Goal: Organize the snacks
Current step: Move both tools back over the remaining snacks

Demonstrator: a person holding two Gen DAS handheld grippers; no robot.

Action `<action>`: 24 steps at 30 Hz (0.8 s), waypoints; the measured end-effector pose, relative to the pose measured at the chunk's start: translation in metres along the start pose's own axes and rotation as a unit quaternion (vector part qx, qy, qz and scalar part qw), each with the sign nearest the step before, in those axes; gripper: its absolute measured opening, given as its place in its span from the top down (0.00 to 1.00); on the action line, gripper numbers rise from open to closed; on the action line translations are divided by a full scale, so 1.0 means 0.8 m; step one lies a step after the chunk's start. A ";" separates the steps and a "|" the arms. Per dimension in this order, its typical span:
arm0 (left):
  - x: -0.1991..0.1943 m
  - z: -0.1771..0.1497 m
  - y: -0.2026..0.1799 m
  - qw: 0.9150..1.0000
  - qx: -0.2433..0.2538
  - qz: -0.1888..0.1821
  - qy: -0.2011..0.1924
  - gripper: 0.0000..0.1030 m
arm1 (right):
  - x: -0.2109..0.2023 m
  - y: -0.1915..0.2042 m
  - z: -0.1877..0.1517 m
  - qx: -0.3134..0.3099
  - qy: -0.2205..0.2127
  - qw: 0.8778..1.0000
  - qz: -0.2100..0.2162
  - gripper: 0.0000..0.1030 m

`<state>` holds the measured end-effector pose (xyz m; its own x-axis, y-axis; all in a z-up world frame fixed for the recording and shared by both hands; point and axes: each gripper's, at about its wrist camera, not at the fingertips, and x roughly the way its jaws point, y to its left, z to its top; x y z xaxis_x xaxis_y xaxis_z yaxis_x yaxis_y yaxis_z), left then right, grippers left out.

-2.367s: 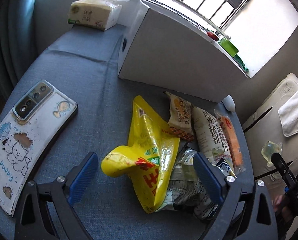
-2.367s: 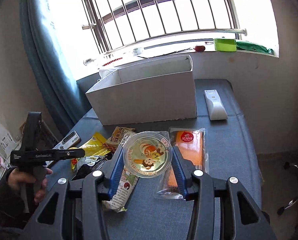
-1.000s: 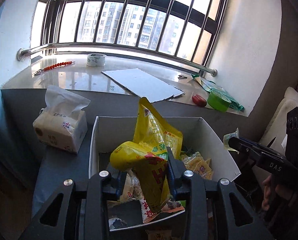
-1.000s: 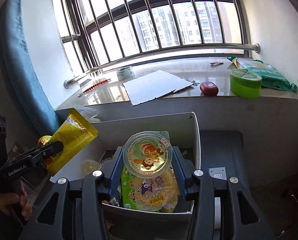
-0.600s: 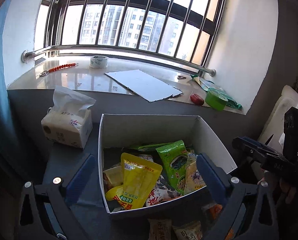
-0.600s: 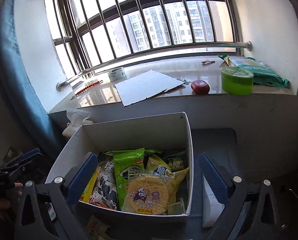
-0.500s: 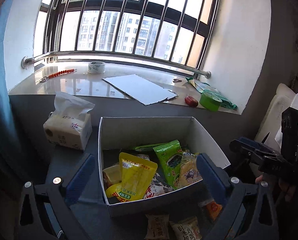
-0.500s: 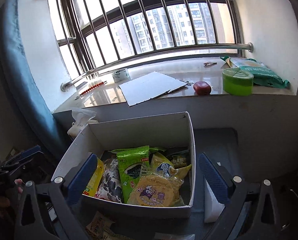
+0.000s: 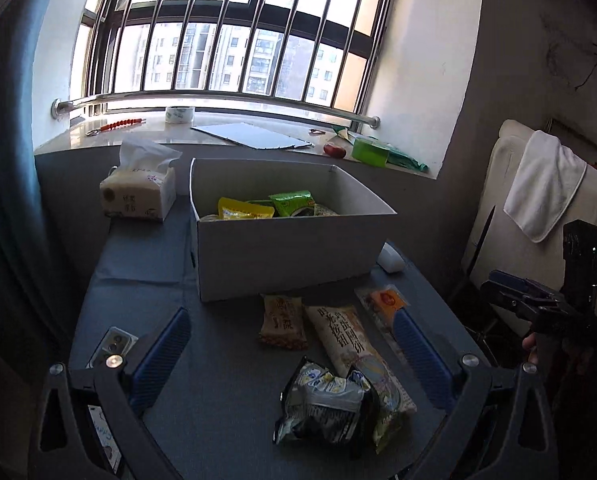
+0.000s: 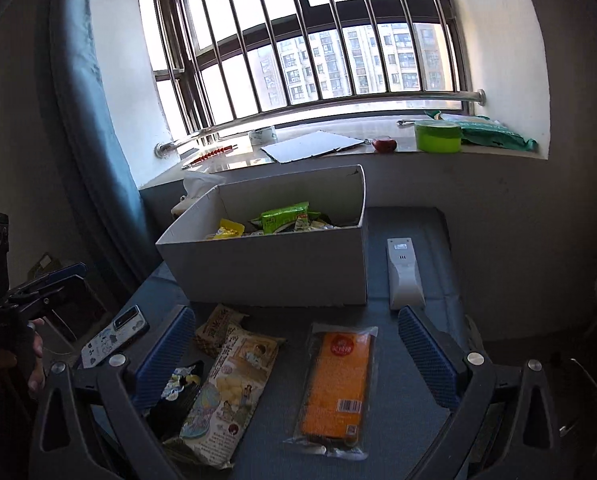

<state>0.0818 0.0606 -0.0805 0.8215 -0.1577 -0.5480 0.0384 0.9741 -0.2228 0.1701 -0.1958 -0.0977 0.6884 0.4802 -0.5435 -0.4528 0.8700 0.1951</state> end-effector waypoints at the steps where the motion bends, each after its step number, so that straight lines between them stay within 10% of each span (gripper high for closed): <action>1: -0.001 -0.013 -0.001 1.000 -0.001 0.001 0.006 0.00 | -0.004 -0.006 -0.019 0.011 0.010 1.000 -0.012 0.00; 7: 0.002 -0.060 0.000 0.999 -0.032 -0.010 0.033 0.00 | 0.000 -0.037 -0.083 0.056 0.066 0.995 -0.055 0.00; 24: 0.022 -0.077 -0.017 0.997 -0.012 -0.025 0.068 0.00 | 0.145 -0.001 -0.065 -0.019 0.160 0.982 -0.102 0.00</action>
<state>0.0610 0.0342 -0.1367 0.7339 -0.2290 -0.6395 0.0631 0.9604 -0.2715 0.2209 -0.1469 -0.2037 0.5565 0.2314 -0.7980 -0.3483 0.9369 0.0287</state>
